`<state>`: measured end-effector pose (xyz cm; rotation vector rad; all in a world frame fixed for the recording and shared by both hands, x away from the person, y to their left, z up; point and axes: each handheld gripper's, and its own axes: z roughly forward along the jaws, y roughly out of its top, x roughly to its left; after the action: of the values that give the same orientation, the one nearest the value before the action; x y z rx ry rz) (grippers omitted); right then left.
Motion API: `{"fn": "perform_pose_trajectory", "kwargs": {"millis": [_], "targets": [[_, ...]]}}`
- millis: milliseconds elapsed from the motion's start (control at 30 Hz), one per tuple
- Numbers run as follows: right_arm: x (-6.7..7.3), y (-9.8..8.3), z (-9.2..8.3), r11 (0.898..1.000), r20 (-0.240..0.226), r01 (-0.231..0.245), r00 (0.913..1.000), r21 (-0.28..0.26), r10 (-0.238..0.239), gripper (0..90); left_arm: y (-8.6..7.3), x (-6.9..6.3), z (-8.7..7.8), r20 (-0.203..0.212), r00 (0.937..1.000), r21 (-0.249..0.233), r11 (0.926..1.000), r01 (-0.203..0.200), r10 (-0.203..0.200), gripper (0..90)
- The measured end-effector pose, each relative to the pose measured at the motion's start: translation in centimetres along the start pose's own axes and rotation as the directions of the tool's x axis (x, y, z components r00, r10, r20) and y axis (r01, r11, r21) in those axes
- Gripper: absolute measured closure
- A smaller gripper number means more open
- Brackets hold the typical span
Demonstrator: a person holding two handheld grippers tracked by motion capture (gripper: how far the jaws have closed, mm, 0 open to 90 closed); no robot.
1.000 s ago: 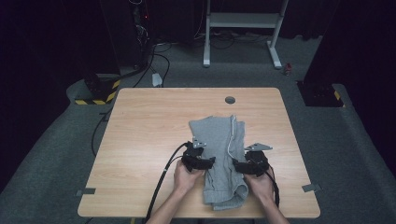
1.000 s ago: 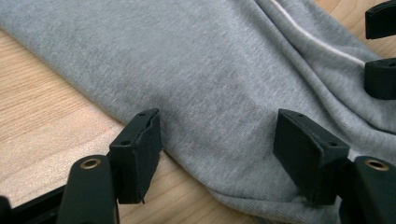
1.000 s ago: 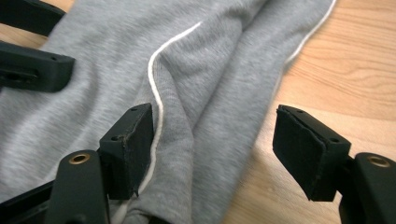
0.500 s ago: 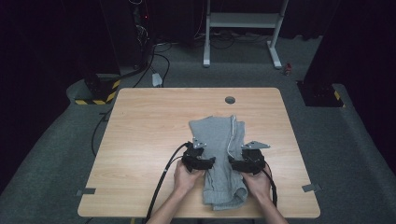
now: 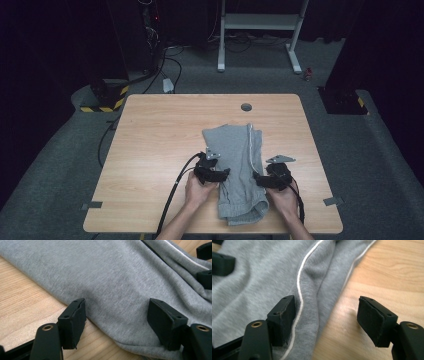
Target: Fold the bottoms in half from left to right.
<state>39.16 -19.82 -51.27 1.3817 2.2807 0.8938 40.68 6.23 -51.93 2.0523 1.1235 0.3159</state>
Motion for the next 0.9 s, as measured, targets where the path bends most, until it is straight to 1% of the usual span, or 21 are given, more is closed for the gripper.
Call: {"fn": "perform_pose_trajectory", "kwargs": {"millis": [67, 133, 200, 300, 400, 433, 467, 600, 733, 767, 833, 867, 900], "targets": [[-0.1, -0.1, 0.0, 1.0, -0.006, -0.003, 1.0, -0.003, 0.003, 31.3, 0.0, 0.1, 0.0, -0.004, 1.0, -0.003, 1.0, -0.006, 0.006, 31.5], [-0.1, -0.1, 0.1, 1.0, -0.011, -0.001, 0.9999, -0.004, 0.001, 32.1, -0.1, 0.1, -0.1, -0.002, 1.0, -0.001, 1.0, -0.001, 0.001, 31.5], [-0.1, -0.1, 0.1, 1.0, -0.017, 0.013, 0.9998, -0.004, -0.013, 32.9, -0.1, 0.2, -0.1, -0.007, 1.0, -0.004, 1.0, -0.004, 0.004, 31.5], [-0.2, 0.0, 0.1, 1.0, -0.025, 0.02, 0.9995, -0.001, -0.02, 33.2, -0.2, 0.3, -0.1, -0.014, 0.9999, -0.006, 0.9999, -0.01, 0.01, 31.6], [-0.2, 0.1, 0.2, 0.999, -0.033, 0.042, 0.9986, -0.004, -0.042, 36.8, -0.2, 0.5, -0.1, -0.024, 0.9996, -0.005, 0.9999, -0.015, 0.015, 32.2], [0.0, 0.1, 0.2, 0.999, -0.033, 0.037, 0.9988, -0.006, -0.037, 37.5, -0.2, 0.5, -0.1, -0.024, 0.9996, -0.007, 0.9999, -0.013, 0.012, 32.3], [0.0, 0.1, 0.3, 0.999, -0.035, 0.043, 0.9984, -0.009, -0.043, 37.9, -0.2, 0.5, -0.1, -0.024, 0.9997, -0.007, 0.9999, -0.009, 0.009, 32.5], [0.1, 0.2, 0.4, 0.999, -0.04, 0.043, 0.9983, -0.014, -0.043, 40.0, 0.0, 0.7, -0.1, -0.034, 0.9993, -0.005, 0.9998, -0.017, 0.017, 32.9], [0.3, 0.3, 0.6, 0.999, -0.044, 0.043, 0.9981, -0.017, -0.044, 41.7, 0.1, 0.9, 0.0, -0.038, 0.9992, 0.0, 0.9999, -0.011, 0.011, 33.0], [0.3, 0.5, 0.7, 0.999, -0.043, 0.049, 0.9978, -0.018, -0.05, 42.4, 0.2, 1.1, 0.0, -0.043, 0.999, -0.001, 0.9999, -0.013, 0.013, 33.0], [0.5, 0.8, 0.8, 0.999, -0.048, 0.052, 0.9975, -0.008, -0.053, 43.4, 0.2, 1.4, 0.0, -0.051, 0.9987, -0.008, 1.0, -0.002, 0.002, 33.1], [0.6, 0.9, 1.0, 0.998, -0.05, 0.058, 0.997, -0.008, -0.058, 43.7, 0.2, 1.5, 0.0, -0.055, 0.9985, -0.006, 1.0, -0.005, 0.005, 33.3], [0.7, 1.0, 1.1, 0.999, -0.051, 0.054, 0.9972, -0.007, -0.054, 43.8, 0.2, 1.6, 0.0, -0.057, 0.9983, -0.008, 1.0, -0.002, 0.001, 33.5]]}}
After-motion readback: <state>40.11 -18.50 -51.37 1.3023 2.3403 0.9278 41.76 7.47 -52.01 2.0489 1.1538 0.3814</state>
